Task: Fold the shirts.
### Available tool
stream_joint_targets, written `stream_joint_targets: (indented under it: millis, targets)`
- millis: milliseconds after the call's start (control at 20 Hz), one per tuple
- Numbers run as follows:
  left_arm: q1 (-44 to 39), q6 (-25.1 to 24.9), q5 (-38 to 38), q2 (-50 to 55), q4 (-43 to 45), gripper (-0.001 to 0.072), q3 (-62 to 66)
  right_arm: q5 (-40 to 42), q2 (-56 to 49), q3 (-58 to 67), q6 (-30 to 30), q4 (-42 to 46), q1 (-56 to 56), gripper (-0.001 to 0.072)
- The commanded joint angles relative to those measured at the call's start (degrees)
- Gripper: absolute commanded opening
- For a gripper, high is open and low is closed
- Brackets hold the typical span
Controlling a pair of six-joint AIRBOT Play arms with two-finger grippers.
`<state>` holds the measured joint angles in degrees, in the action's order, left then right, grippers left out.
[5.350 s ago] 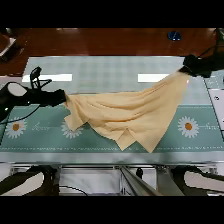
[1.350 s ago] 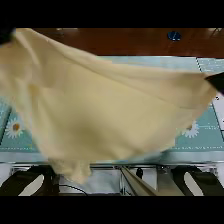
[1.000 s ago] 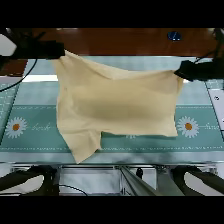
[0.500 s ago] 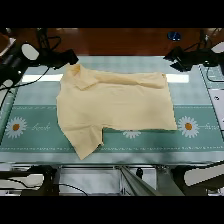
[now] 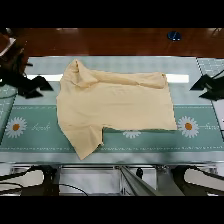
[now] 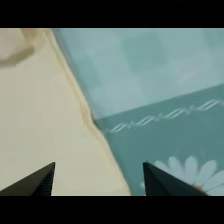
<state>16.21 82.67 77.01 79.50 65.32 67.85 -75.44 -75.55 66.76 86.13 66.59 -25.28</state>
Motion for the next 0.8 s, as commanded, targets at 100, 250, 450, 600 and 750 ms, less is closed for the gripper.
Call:
stream_joint_targets:
  millis: [100,250,450,600,750]
  targets:
    - [10.1,-7.3,-5.4,-11.3,-12.3,0.0701,-27.5,8.7,24.3,-36.4,-9.7,-15.2,2.5,0.063]
    - [13.1,-8.8,-7.0,-11.0,-18.9,0.07,-33.9,9.1,30.7,-40.7,-7.4,-15.2,2.8,0.063]
    - [10.0,-11.5,-12.0,-10.9,-20.5,0.0699,-37.0,8.8,32.0,-40.7,-7.1,-18.4,2.8,0.063]
    - [5.7,-11.5,-13.7,-9.6,-20.6,0.0698,-37.5,8.8,32.0,-40.7,-7.1,-21.0,2.8,0.063]
    - [2.2,-11.5,-16.0,-8.0,-22.8,0.0611,-37.5,9.8,32.0,-40.7,-7.1,-21.8,2.7,0.063]
